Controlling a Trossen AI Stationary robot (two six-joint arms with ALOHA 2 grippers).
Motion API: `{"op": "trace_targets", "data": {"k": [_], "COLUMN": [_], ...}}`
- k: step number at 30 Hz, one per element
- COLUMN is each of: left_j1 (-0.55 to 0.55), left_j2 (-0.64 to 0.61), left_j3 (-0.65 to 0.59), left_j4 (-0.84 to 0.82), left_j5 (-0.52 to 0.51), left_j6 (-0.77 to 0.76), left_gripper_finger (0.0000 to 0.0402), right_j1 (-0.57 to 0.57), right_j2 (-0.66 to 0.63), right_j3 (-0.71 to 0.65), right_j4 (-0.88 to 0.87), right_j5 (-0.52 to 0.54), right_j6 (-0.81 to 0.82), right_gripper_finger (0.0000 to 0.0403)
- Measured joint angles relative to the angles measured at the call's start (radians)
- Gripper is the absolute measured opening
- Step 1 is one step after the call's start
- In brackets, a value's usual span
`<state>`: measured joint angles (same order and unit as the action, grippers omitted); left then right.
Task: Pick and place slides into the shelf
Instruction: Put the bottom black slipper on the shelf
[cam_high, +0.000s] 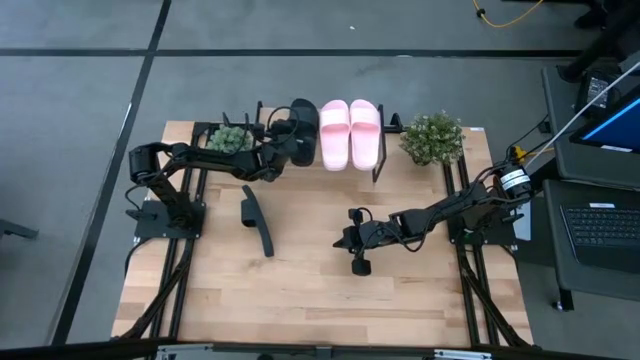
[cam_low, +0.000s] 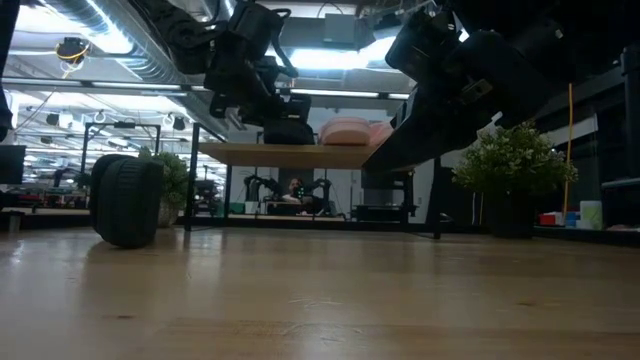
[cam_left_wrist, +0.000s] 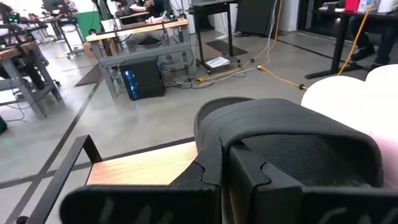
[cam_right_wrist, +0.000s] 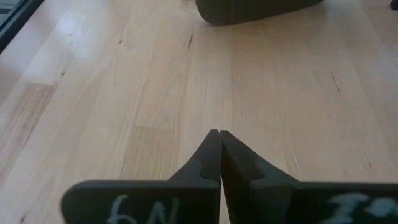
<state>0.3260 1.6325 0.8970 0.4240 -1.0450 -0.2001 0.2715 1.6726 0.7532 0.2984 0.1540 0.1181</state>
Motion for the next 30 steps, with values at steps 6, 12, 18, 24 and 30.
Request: {"op": "trace_targets", "data": {"k": [6, 12, 18, 24, 30], "left_j1": [0.000, -0.001, -0.002, -0.003, -0.005], "left_j2": [0.000, 0.000, 0.000, -0.001, -0.002], "left_j3": [0.001, 0.002, 0.002, 0.002, 0.003], "left_j4": [0.001, 0.004, 0.005, 0.005, -0.013], "left_j5": [0.032, 0.063, 0.075, 0.075, 0.076], "left_j6": [-0.002, -0.001, 0.002, 0.050, 0.053], "left_gripper_finger": [0.0001, 0.0019, 0.0031, 0.0053, 0.0095], "right_j1": [0.000, 0.000, 0.000, 0.000, 0.000], "right_j2": [0.000, 0.000, 0.000, 0.000, 0.000], "right_j3": [0.000, 0.000, 0.000, 0.000, 0.000], "right_j4": [0.000, 0.000, 0.000, 0.000, 0.000], "right_j5": [0.000, 0.000, 0.000, 0.000, -0.025], "right_j6": [0.000, 0.000, 0.000, 0.003, 0.003], "right_gripper_finger": [0.0003, 0.0003, 0.0003, 0.0003, 0.0003]}}
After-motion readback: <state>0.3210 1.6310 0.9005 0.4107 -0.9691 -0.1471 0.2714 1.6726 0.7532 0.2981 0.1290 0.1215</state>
